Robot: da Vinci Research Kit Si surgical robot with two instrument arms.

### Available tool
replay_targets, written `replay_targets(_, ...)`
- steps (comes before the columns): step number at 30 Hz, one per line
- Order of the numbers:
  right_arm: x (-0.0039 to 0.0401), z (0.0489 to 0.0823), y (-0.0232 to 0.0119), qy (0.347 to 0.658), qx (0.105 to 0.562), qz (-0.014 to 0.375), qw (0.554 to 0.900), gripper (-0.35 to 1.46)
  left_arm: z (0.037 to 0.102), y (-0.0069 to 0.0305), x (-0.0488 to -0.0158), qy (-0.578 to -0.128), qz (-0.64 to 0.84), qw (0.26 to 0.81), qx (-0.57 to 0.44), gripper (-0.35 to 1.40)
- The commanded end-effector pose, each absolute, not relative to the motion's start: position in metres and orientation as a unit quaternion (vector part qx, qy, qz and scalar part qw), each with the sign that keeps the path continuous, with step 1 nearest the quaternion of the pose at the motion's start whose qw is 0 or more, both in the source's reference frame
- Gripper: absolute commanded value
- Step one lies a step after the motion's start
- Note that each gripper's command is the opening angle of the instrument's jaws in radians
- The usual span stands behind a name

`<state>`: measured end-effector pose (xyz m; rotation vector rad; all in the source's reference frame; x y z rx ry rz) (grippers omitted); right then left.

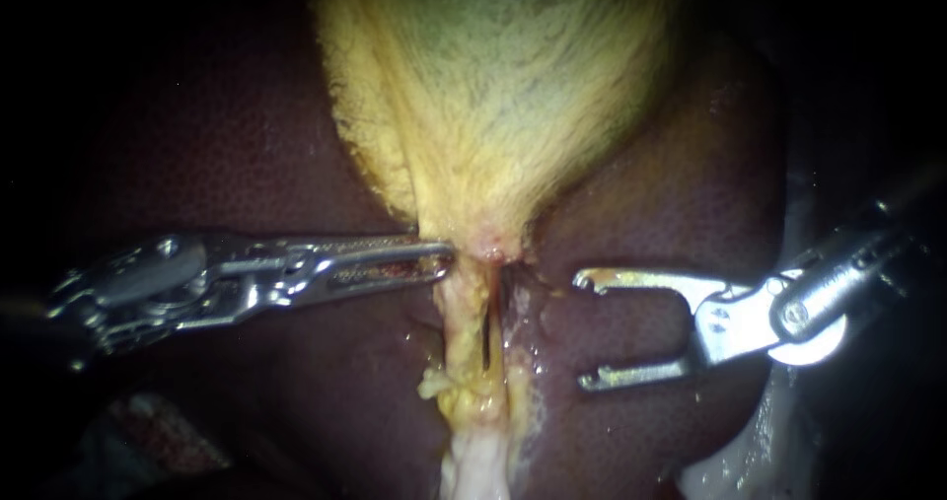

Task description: Going back first clip left tube

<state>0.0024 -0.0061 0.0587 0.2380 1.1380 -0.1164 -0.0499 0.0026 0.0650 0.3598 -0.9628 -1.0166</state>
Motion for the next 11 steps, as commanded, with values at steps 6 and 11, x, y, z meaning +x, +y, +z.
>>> replay_targets(6,0.0025,0.0588,-0.0061,0.537,0.112,-0.055,0.834,0.6,0.065,0.0026,-0.0499,-0.441,-0.465,0.75,0.165,-0.3)
replay_targets(11,0.0025,0.0588,-0.0061,0.538,0.112,-0.054,0.834,0.6,0.0652,0.0026,-0.0498,-0.441,-0.465,0.75,0.165,-0.3)
